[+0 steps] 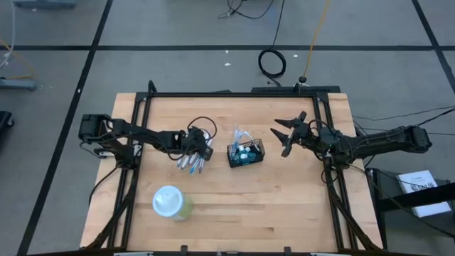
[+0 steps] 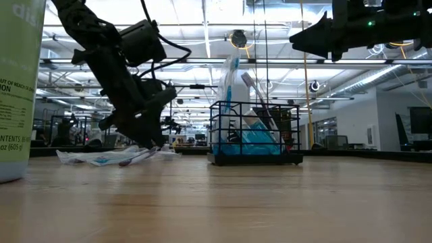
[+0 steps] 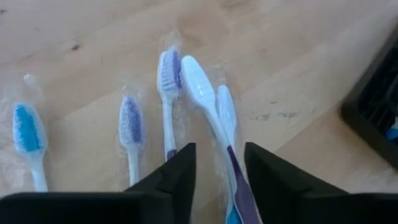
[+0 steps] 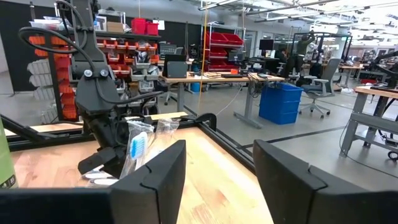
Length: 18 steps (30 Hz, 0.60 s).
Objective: Pick & Place toothbrushing station
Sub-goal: Put the purple toothbrush into the black mesh organizer
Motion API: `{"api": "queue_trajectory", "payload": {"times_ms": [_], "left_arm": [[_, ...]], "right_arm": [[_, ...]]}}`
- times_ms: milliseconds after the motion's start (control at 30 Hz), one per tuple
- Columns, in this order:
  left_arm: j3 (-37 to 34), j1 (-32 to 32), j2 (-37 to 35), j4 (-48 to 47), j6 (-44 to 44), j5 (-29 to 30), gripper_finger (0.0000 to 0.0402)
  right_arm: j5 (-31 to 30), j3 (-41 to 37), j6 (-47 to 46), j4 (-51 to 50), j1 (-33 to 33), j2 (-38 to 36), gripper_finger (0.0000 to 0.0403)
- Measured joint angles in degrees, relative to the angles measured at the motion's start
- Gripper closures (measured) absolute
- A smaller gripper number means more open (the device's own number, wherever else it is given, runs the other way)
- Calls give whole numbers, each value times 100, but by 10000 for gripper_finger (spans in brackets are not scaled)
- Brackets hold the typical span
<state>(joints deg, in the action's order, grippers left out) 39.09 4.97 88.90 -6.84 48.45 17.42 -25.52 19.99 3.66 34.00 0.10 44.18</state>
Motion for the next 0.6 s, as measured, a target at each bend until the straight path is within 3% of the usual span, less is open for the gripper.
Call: {"api": "queue_trajectory", "payload": {"times_ms": [400,600], "left_arm": [[0,0,-15,25,-264,-202,385],[176,-23,-268,26,-635,-292,381]], "right_arm": [[2,0,-41,-2,0,0,230],[2,0,-103,-28,0,-1,232]]}}
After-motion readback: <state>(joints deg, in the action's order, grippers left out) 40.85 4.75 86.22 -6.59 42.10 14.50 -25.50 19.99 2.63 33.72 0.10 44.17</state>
